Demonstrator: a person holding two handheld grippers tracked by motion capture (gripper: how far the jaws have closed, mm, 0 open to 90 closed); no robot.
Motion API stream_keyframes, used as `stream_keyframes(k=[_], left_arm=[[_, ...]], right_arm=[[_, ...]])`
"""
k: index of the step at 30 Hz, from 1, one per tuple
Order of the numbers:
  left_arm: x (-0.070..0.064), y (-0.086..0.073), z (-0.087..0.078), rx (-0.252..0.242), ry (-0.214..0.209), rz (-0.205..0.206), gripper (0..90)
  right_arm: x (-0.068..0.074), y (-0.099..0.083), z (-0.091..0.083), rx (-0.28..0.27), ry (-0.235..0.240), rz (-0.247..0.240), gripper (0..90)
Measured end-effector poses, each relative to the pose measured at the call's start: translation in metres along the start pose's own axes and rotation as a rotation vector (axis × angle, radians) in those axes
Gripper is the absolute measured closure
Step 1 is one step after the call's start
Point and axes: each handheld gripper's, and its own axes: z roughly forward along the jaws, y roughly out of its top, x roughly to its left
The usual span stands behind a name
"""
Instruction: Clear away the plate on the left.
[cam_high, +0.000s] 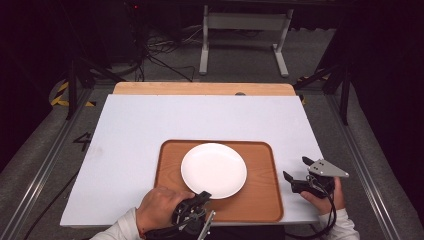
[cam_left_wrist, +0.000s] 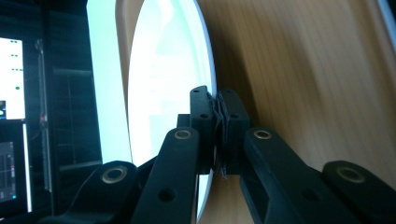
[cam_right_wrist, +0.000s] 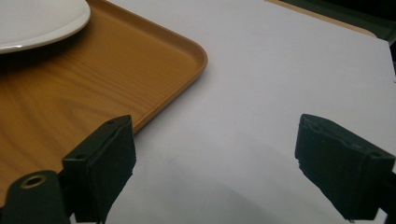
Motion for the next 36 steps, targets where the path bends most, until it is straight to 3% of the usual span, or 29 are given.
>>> stream_keyframes(k=[6, 13, 26, 28, 32, 36], left_arm=[[0.0, -0.002, 0.003, -0.012, -0.021, -0.019, 86.8], [-0.006, -0.003, 0.011, -0.007, -0.086, -0.028, 83.7], [-0.002, -0.005, 0.01, -0.036, -0.146, -0.057, 81.2], [0.0, -0.006, 0.008, -0.054, -0.162, -0.079, 79.3], [0.005, -0.009, 0.003, -0.079, -0.171, -0.086, 71.3], [0.011, -0.016, -0.006, -0.122, -0.181, -0.145, 67.3]], right_arm=[[0.0, 0.0, 0.0, -0.002, 0.001, 0.002, 13.0], [0.0, 0.0, 0.0, -0.002, 0.002, 0.002, 13.0], [0.0, 0.0, 0.0, 0.0, 0.002, 0.004, 13.0], [0.0, 0.0, 0.001, 0.0, 0.001, 0.003, 13.0], [0.0, 0.0, 0.0, 0.0, 0.002, 0.003, 13.0], [0.0, 0.0, 0.0, 0.0, 0.002, 0.004, 13.0]])
